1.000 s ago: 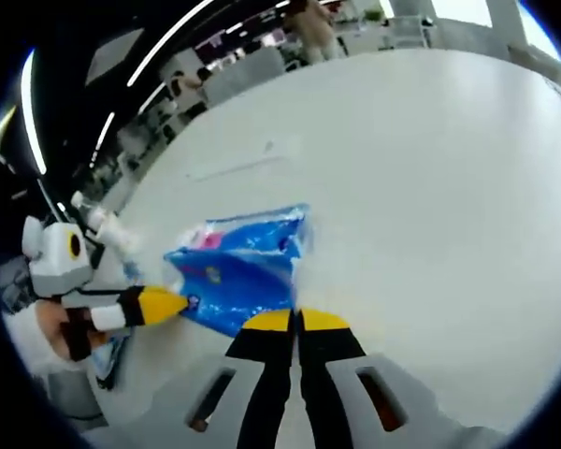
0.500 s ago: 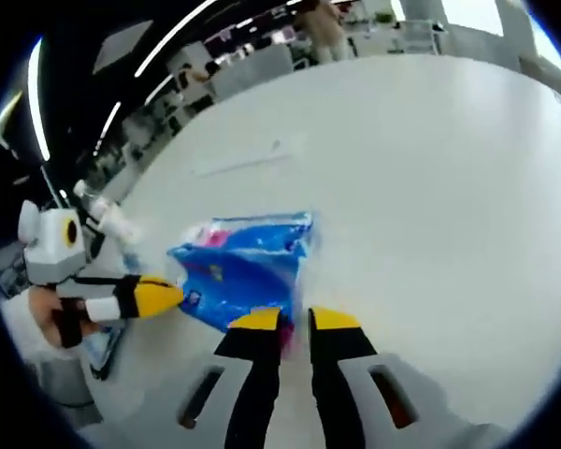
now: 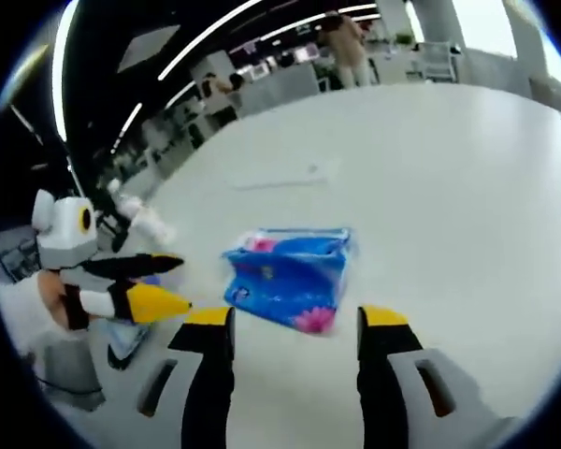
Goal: Arrange the tabletop items into an orderly group along one side of the table until the central work area is clear of visible clutter.
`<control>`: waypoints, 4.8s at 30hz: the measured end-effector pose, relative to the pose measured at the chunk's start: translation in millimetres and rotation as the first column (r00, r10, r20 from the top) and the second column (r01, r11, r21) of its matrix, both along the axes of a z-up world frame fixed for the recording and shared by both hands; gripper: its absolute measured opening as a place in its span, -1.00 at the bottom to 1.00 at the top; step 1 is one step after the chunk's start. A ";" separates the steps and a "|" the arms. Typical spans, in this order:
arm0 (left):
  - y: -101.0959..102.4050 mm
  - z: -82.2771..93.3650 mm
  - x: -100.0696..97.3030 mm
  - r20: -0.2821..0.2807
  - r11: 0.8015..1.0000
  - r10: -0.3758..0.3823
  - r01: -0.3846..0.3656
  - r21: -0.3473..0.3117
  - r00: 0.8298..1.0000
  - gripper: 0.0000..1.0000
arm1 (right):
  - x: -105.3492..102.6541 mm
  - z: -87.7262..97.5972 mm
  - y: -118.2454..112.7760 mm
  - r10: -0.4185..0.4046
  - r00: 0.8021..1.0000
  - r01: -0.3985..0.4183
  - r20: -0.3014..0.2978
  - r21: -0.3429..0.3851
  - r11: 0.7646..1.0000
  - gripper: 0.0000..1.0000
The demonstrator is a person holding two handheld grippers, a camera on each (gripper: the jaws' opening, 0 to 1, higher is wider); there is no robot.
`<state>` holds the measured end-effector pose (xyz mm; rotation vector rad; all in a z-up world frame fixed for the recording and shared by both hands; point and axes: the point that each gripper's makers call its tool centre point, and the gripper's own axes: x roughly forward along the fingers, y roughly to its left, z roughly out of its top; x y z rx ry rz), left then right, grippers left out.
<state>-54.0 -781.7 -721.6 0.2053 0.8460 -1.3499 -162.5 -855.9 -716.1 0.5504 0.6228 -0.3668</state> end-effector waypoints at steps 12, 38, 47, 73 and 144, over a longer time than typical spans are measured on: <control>25.4 36.9 -7.0 0.069 0.995 0.020 -0.013 -0.102 0.997 1.00 | -25.7 18.5 35.8 -0.002 0.999 0.002 0.035 0.001 1.000 0.52; 53.6 34.2 -3.9 0.087 0.997 0.055 -0.050 -0.063 0.995 1.00 | -32.4 14.5 63.1 0.043 0.999 -0.044 0.018 0.049 0.998 0.34; 52.8 32.8 -5.8 0.048 0.997 0.055 -0.052 -0.064 0.997 1.00 | -35.6 11.4 61.1 0.034 0.999 -0.034 0.004 0.058 0.998 0.34; 173.4 26.9 -6.8 0.095 0.984 0.176 -0.175 -0.024 0.980 0.84 | -34.9 27.6 69.8 0.103 0.994 -0.104 0.025 0.045 0.994 0.33; 225.7 -26.0 35.1 -0.490 0.591 0.735 -0.796 0.127 0.468 -1.00 | -71.1 13.3 125.4 -0.069 0.992 0.038 0.109 0.259 0.965 0.09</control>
